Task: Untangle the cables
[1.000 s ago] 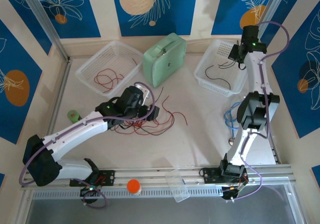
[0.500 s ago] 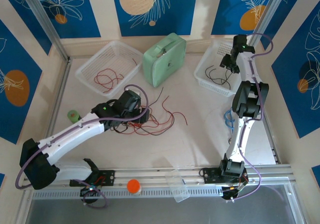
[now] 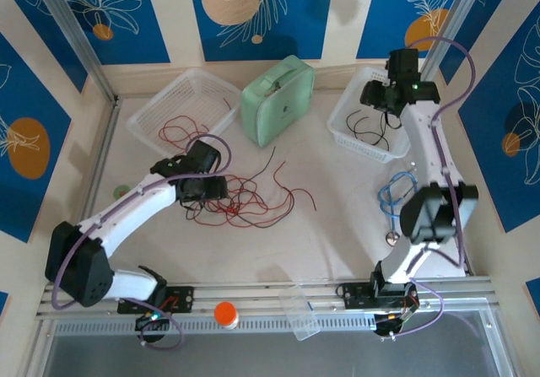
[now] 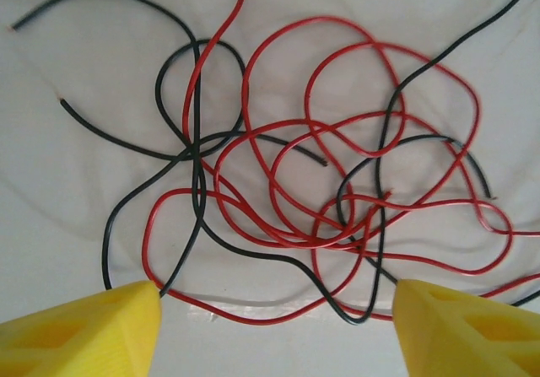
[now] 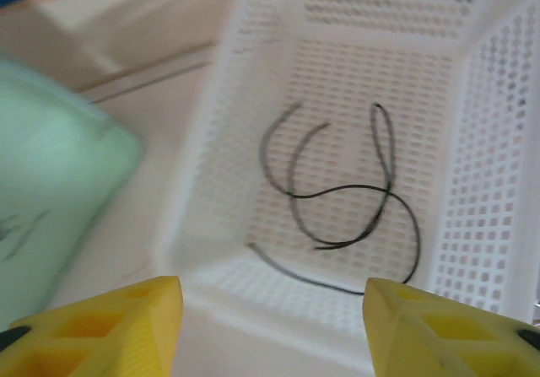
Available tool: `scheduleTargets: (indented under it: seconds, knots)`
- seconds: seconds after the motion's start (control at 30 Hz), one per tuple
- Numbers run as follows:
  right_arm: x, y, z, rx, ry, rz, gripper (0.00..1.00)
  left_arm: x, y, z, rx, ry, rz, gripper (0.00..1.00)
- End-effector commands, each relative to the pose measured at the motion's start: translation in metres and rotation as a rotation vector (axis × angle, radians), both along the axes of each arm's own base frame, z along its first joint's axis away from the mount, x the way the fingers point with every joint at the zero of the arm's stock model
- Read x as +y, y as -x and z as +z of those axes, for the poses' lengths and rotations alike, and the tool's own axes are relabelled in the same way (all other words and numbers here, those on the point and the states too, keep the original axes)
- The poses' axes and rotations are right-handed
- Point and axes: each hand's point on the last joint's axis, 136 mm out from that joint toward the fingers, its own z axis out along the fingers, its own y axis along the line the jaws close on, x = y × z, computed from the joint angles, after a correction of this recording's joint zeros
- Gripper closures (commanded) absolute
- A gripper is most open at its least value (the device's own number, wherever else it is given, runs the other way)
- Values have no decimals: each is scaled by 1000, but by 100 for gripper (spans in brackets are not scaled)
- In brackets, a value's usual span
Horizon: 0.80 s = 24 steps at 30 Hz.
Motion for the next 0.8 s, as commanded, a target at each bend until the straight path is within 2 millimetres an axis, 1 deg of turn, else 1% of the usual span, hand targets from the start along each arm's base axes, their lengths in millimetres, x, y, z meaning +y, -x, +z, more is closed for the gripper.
scheduleTargets:
  seconds: [0.0,0.07,0.17,0.33,0.47,0.57,0.77]
  knots:
    - [31,32,-5,-6,21,72,45,-4,1,-17,65,53,-5,33]
    - [53,54,-11,-4,11,127,47,1,-5,-22,66,53,16,36]
    - [76,82,-23,16,-5,182,52,8,-10,-30,79,46,44,41]
    - [103,112,-41,44,-35,241,60,18,-13,-47,123,28,70,46]
    - [123,127,-50,63,-42,282,65,21,-10,-59,167,18,78,50]
    - [135,136,-57,79,-43,309,67,27,0,-68,212,-3,98,53]
    - [143,144,-66,98,-38,322,69,37,14,-81,262,-43,111,54]
